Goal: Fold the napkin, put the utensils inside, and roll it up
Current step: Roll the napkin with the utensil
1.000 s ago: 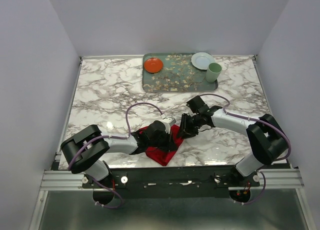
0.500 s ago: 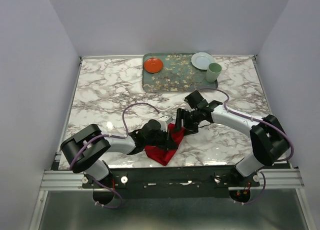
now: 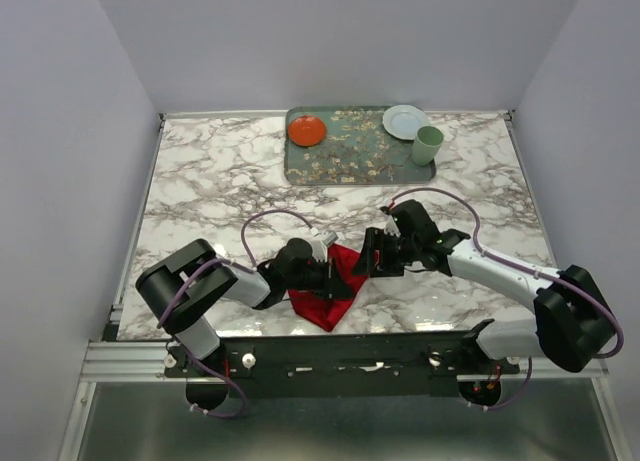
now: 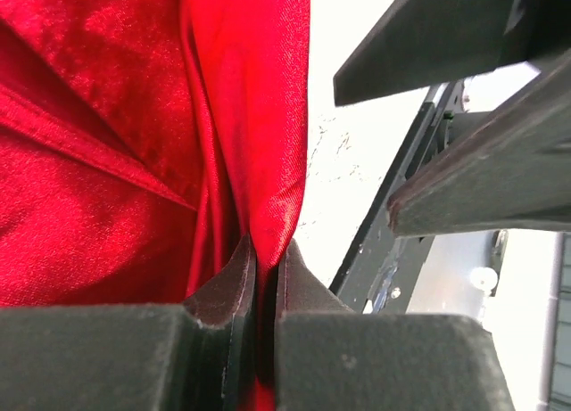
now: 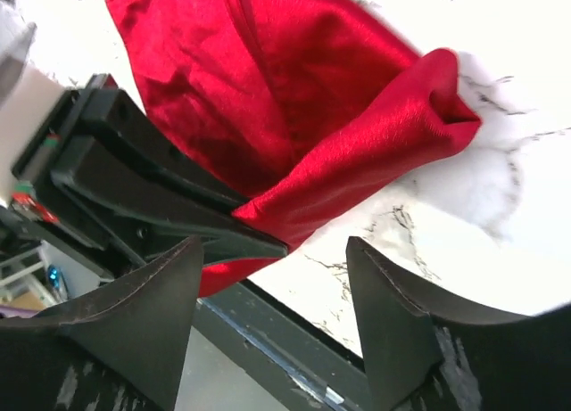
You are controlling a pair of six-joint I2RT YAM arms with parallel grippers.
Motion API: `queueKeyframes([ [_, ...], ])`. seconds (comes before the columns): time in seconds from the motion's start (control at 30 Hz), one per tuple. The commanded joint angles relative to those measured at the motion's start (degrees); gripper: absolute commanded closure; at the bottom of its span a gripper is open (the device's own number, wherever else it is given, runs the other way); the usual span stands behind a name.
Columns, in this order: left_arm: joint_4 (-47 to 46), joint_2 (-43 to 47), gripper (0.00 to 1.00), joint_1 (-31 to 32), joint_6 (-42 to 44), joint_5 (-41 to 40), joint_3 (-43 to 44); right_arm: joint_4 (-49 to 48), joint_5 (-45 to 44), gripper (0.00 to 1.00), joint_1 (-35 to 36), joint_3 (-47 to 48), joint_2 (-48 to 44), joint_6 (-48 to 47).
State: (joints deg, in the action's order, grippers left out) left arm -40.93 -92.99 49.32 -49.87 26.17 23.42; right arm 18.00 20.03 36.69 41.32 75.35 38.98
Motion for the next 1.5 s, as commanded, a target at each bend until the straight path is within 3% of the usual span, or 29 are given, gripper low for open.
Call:
queueKeyframes([
  [0.0, -5.6, -1.1, 1.00, -1.1, -2.1, 2.2, -1.9, -10.6, 4.9, 0.41, 0.2, -2.1, 1.2, 3.0],
  [0.2, -9.3, -2.5, 1.00, -2.7, -4.4, 2.3, -4.0, -20.4, 10.0, 0.67, 0.3, -5.6, 3.6, 6.7],
  [0.33, -14.4, -5.8, 1.00, -4.0, -6.4, 3.7, -5.0, -22.8, 11.3, 0.76, 0.5, -5.6, 6.2, 7.1],
  [0.97, -12.7, -6.2, 0.99, -4.7, -6.0, 3.3, -4.9, -33.8, 12.0, 0.78, 1.8, -11.8, 14.9, 8.0],
  [1.2, -8.1, -3.6, 0.64, -4.5, -3.9, 0.9, -4.7, -40.4, 13.2, 0.79, 1.7, -13.1, 19.8, 8.0],
  [1.43, 1.5, 2.3, 0.55, -4.4, 2.8, -3.1, -3.1, -40.0, 12.5, 0.80, 1.8, -13.7, 20.1, 5.5],
  [1.47, 2.6, 3.2, 0.47, -4.4, 3.5, -3.4, -3.1, -40.1, 12.7, 0.80, 1.8, -13.7, 20.4, 5.3],
])
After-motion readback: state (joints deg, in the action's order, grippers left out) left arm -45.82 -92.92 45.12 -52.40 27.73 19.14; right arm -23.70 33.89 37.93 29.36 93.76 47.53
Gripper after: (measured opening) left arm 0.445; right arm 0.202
